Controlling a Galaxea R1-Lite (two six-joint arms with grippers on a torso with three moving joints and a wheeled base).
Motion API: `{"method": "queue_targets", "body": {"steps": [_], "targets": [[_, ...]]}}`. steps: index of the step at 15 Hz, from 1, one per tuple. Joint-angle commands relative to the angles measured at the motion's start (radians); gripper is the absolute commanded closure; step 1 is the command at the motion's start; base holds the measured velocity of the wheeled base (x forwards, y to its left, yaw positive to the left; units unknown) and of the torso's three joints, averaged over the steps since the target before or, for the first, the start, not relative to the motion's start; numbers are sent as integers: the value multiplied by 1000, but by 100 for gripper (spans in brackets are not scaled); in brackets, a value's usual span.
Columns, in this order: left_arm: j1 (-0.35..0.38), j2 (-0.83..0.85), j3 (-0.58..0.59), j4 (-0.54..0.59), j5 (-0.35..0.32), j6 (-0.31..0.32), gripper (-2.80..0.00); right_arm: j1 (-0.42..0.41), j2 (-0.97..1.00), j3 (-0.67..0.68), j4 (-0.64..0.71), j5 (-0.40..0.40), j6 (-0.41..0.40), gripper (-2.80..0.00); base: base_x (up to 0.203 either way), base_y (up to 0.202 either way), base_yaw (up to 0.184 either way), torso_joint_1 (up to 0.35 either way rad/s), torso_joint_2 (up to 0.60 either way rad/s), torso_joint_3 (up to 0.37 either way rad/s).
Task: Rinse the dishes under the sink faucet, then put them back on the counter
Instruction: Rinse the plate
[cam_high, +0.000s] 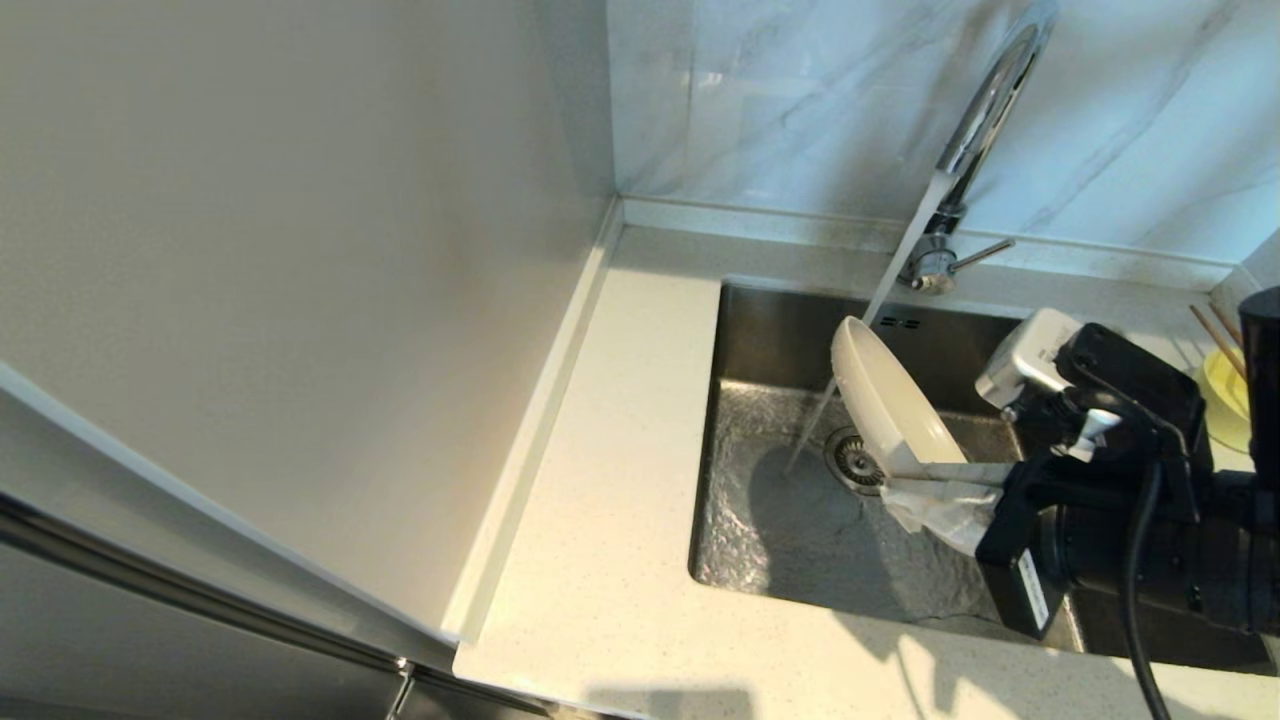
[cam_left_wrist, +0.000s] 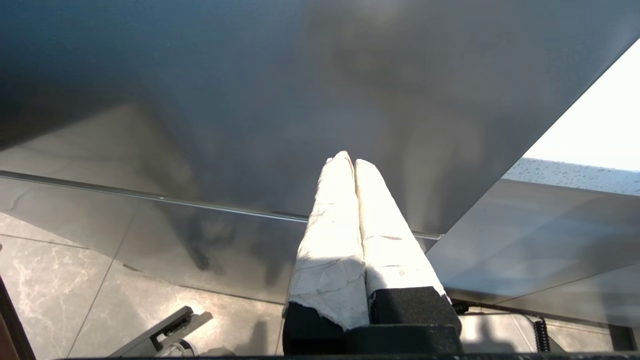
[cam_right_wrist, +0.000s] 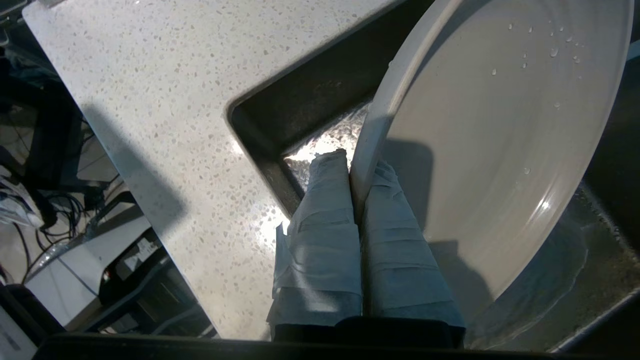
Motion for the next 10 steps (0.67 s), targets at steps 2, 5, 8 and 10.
{"method": "queue_targets", "body": {"steps": [2, 5, 8, 10], "targets": [[0, 0, 0, 0, 0, 0, 0, 2, 83, -38, 0, -1, 29, 0, 0, 0, 0, 0, 0, 0], [0, 0, 0, 0, 0, 0, 0, -10, 165, -98, -2, -7, 94, 0, 0, 0, 0, 0, 0, 0], [0, 0, 0, 0, 0, 0, 0, -38, 233, -152, -9, -19, 115, 0, 0, 0, 0, 0, 0, 0], [0, 0, 0, 0, 0, 0, 0, -58, 283, -159, -83, -63, 115, 0, 0, 0, 0, 0, 0, 0]]}}
